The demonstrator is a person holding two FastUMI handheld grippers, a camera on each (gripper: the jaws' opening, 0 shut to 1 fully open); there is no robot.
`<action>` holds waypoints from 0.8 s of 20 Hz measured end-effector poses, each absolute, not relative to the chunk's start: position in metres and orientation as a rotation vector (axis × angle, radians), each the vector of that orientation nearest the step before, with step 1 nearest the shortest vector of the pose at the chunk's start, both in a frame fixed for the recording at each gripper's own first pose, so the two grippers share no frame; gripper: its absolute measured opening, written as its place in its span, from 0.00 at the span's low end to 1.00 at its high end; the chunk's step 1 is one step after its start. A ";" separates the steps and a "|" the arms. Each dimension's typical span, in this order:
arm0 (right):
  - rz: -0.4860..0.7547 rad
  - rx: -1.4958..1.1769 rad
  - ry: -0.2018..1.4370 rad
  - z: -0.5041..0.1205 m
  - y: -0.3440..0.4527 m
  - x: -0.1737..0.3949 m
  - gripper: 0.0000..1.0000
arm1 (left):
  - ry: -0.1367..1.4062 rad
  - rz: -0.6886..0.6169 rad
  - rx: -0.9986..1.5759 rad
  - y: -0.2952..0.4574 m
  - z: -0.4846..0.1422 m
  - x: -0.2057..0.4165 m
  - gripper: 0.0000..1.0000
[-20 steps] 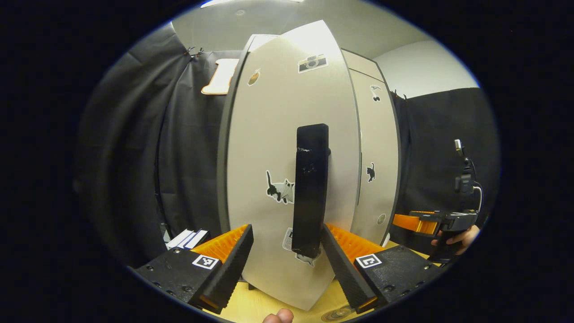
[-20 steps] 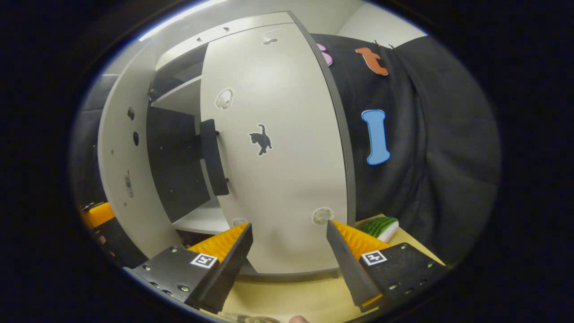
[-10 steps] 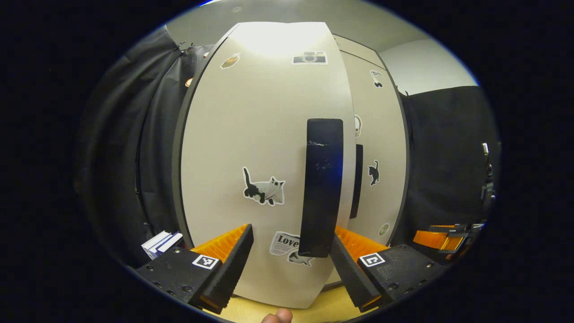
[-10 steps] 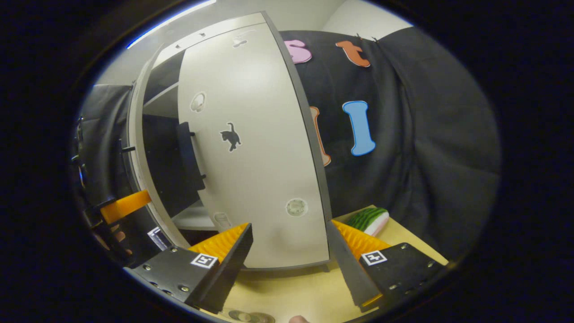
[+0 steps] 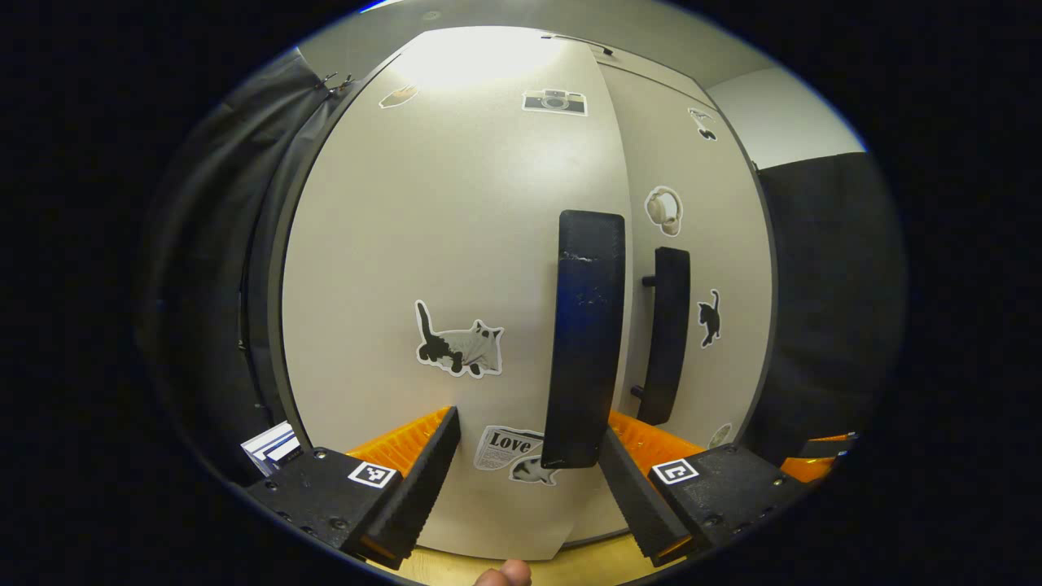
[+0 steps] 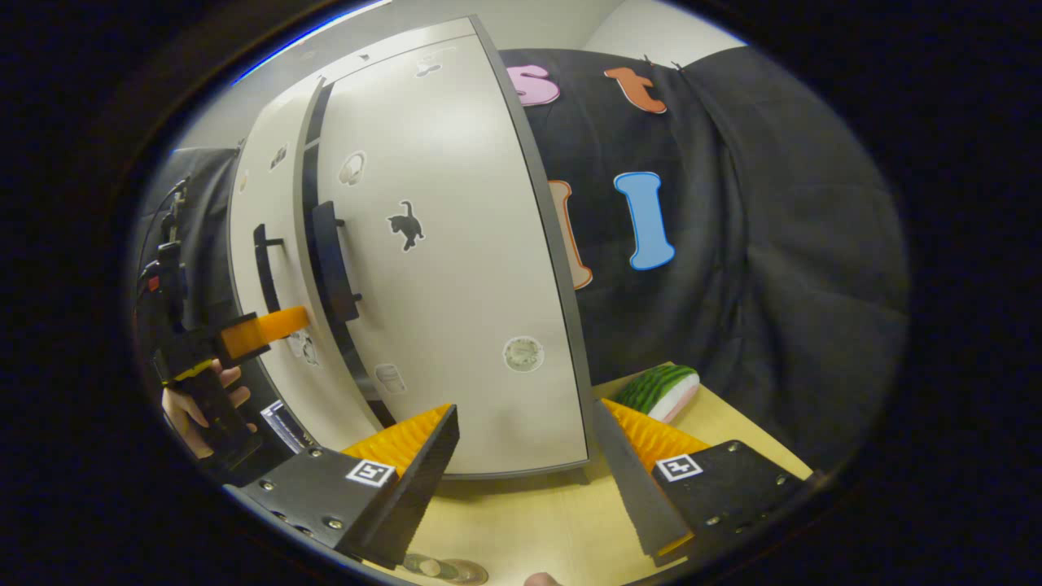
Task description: Grasp the bottle in the cabinet with the left hand and place it on the coaster, then close the right door with the right hand and the left door with the left hand.
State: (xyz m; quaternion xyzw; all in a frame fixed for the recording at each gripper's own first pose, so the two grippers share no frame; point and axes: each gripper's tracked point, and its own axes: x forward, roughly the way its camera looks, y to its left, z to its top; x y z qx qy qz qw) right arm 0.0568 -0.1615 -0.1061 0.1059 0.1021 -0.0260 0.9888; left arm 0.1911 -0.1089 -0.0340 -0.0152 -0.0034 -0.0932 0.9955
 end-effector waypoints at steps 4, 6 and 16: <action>-0.046 0.225 0.211 -0.106 -0.160 0.051 1.00 | -0.016 -0.130 -0.009 -0.110 -0.035 0.202 0.98; -0.058 0.213 0.210 -0.105 -0.163 0.048 1.00 | -0.025 -0.104 -0.007 -0.110 -0.035 0.204 0.98; -0.018 0.175 0.186 -0.085 -0.142 0.038 1.00 | -0.030 -0.076 0.025 -0.112 -0.027 0.194 0.98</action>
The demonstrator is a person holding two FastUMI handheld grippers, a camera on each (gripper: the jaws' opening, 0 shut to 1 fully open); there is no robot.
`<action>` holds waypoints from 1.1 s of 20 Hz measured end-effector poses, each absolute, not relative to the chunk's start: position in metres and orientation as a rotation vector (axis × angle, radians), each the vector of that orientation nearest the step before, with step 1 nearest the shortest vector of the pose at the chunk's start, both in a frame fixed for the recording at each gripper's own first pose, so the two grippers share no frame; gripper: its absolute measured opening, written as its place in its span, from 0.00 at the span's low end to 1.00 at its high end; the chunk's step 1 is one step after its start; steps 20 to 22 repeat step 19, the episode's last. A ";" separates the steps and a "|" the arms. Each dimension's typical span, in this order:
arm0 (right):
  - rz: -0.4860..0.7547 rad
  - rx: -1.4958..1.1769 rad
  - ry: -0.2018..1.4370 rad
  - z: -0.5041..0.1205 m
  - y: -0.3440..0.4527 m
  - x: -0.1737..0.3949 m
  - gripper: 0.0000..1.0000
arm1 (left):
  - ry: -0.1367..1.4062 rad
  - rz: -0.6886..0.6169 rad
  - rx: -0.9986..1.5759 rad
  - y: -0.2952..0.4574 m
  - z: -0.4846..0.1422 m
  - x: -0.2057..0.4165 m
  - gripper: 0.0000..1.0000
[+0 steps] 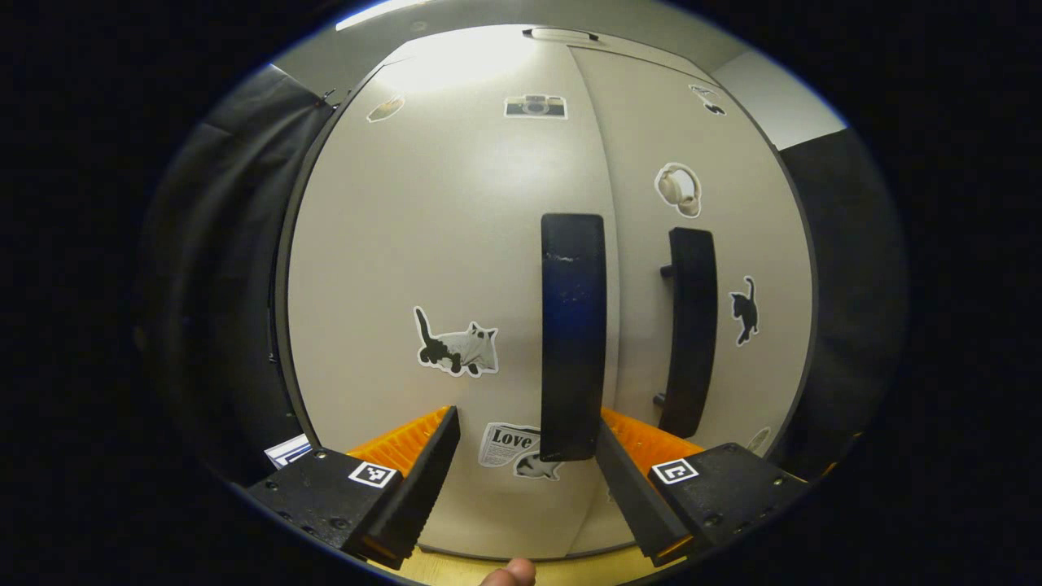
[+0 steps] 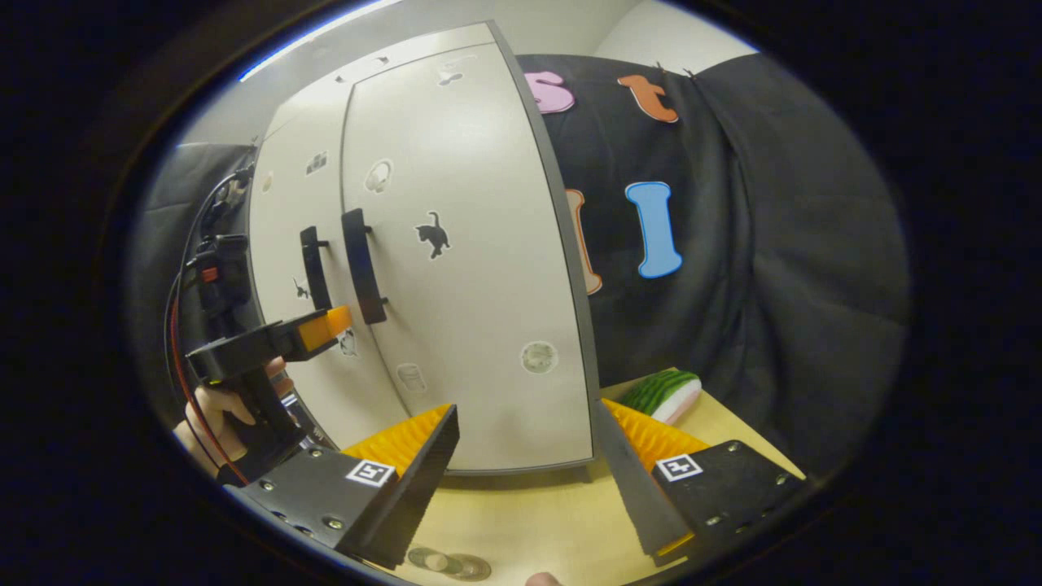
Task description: Grasp the bottle in the cabinet with the left hand and place it on the coaster, then close the right door with the right hand and the left door with the left hand.
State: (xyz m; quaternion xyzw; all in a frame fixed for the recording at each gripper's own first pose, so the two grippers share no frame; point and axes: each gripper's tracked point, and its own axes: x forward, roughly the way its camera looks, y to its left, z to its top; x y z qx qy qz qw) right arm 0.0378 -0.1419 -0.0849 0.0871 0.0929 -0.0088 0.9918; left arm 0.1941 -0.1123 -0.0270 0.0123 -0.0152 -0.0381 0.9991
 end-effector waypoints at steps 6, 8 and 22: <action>0.004 0.137 0.137 -0.043 -0.118 0.031 1.00 | -0.023 -0.101 -0.003 -0.101 -0.009 0.125 0.98; 0.010 0.117 0.111 -0.027 -0.108 0.030 0.97 | -0.001 -0.088 -0.019 -0.090 -0.010 0.103 0.98; 0.025 0.035 0.057 -0.003 -0.064 0.012 1.00 | -0.019 -0.004 -0.036 -0.039 -0.005 0.025 0.95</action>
